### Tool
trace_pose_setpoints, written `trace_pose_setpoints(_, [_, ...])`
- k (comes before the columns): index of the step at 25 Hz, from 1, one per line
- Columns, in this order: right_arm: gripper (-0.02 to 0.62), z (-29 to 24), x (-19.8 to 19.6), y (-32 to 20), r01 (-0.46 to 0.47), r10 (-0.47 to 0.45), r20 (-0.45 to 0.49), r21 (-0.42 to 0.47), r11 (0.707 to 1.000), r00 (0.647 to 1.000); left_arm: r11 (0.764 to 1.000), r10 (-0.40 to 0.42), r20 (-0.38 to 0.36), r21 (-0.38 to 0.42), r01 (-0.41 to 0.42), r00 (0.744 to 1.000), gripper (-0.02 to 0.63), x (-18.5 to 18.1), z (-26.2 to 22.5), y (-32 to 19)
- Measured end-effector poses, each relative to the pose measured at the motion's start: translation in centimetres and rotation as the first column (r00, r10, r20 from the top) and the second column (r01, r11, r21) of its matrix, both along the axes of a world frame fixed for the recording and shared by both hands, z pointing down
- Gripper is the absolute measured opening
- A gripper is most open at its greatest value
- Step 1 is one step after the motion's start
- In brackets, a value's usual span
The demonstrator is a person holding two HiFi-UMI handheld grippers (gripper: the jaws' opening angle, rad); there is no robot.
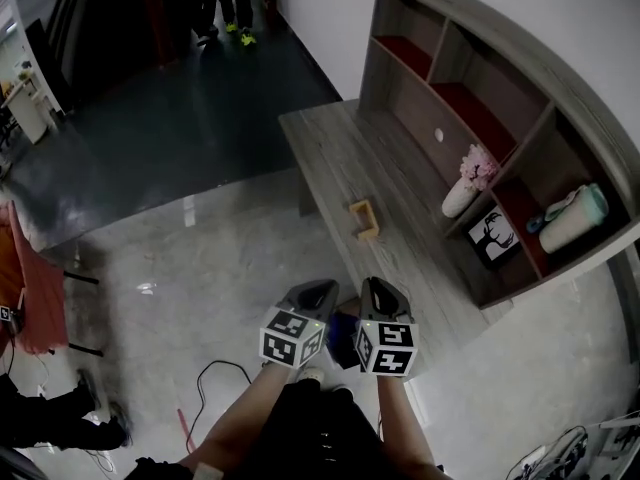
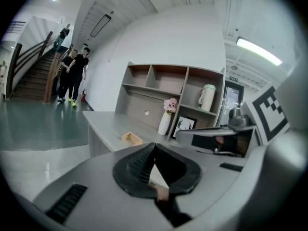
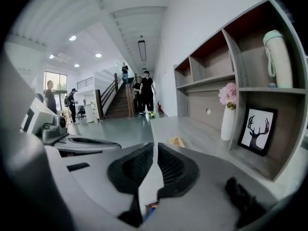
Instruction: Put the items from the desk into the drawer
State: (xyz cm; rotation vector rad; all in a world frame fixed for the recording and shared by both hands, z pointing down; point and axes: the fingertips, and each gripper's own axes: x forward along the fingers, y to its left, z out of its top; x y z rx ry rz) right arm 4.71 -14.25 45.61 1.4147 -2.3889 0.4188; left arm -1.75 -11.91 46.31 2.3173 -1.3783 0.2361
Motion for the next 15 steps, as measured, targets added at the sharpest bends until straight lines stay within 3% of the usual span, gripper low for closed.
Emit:
trace_pose_setpoints(11, [0.012, -8.2, 1.8, -0.5, -0.044, 0.038, 0.037, 0.190, 0.981, 0.999, 0.985, 0.099, -0.038, 0.147, -0.093, 0.994, 0.011, 4.0, -7.9, -1.3])
trace_pose_setpoints(15, [0.012, -10.3, 3.1, 0.5, -0.099, 0.084, 0.069, 0.252, 0.963, 0.994, 0.967, 0.125, -0.007, 0.226, -0.121, 0.992, 0.011, 5.4, -10.4, -0.9])
